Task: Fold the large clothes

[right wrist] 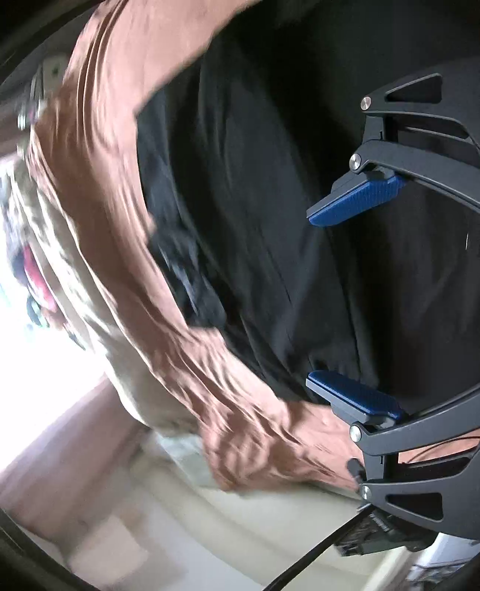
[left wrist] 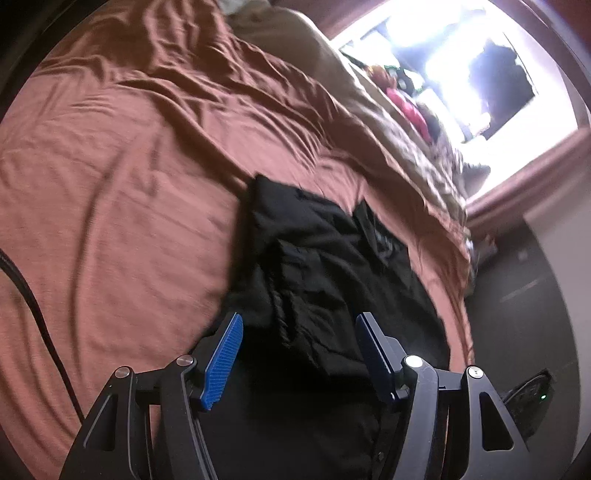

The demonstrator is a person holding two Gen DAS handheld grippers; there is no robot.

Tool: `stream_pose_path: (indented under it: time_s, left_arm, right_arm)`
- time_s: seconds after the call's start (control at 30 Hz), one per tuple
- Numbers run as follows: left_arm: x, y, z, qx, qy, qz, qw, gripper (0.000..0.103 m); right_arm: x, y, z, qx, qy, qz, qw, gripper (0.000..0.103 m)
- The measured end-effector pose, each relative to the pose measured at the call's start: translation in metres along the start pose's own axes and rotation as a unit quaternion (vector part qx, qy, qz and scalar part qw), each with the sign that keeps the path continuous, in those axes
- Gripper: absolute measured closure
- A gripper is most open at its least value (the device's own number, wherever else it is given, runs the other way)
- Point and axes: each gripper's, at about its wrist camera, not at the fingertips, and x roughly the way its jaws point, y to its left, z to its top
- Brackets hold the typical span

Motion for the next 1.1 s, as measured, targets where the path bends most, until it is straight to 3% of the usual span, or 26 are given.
stream_pose_path:
  time_s: [0.17,0.37,0.4,0.43,0.47,0.57,0.7,0.8,0.9,1.03,1.1]
  left_arm:
    - [0.033,-0.006,-0.011,0.006,0.033,0.014,0.9993,0.038]
    - [0.054,-0.014,-0.024,0.043,0.052,0.054,0.9963,0.041]
    - [0.057,-0.014,-0.027,0.047,0.054,0.053,0.996,0.047]
    - [0.059,-0.014,-0.028,0.047,0.059,0.05,0.9959,0.069]
    - [0.061,-0.015,-0.029,0.046,0.063,0.049,0.9958,0.082]
    - [0.054,-0.024,-0.031,0.071,0.043,0.049,0.9953,0.09]
    - [0.031,-0.04,-0.021,0.092,-0.01,0.018,0.9955,0.092]
    - [0.032,-0.035,-0.011,0.085,-0.029,0.027,0.9956,0.092]
    - [0.042,-0.019,-0.008,0.063,-0.021,0.045,0.9968,0.092]
    - [0.061,-0.004,-0.011,0.037,0.025,0.071,0.9965,0.091]
    - [0.058,-0.003,-0.012,0.035,0.022,0.072,0.9966,0.087]
  right_arm:
    - [-0.023,-0.052,0.006,0.063,-0.026,-0.029,0.997,0.024]
    - [-0.024,-0.097,0.007,0.139,-0.038,-0.043,0.989,0.04]
    - [-0.027,-0.103,0.007,0.154,-0.038,-0.043,0.986,0.045]
    - [-0.025,-0.112,0.006,0.173,-0.038,-0.041,0.983,0.051]
    - [-0.021,-0.117,0.007,0.184,-0.039,-0.04,0.981,0.055]
    - [-0.025,-0.129,0.008,0.207,-0.038,-0.035,0.977,0.066]
    - [-0.024,-0.132,0.008,0.214,-0.036,-0.033,0.976,0.07]
    - [-0.019,-0.13,0.009,0.211,-0.036,-0.029,0.976,0.07]
    - [-0.016,-0.126,0.009,0.202,-0.034,-0.029,0.978,0.07]
    - [-0.016,-0.126,0.013,0.197,-0.039,-0.029,0.979,0.07]
    - [-0.023,-0.123,0.016,0.187,-0.055,-0.026,0.98,0.07]
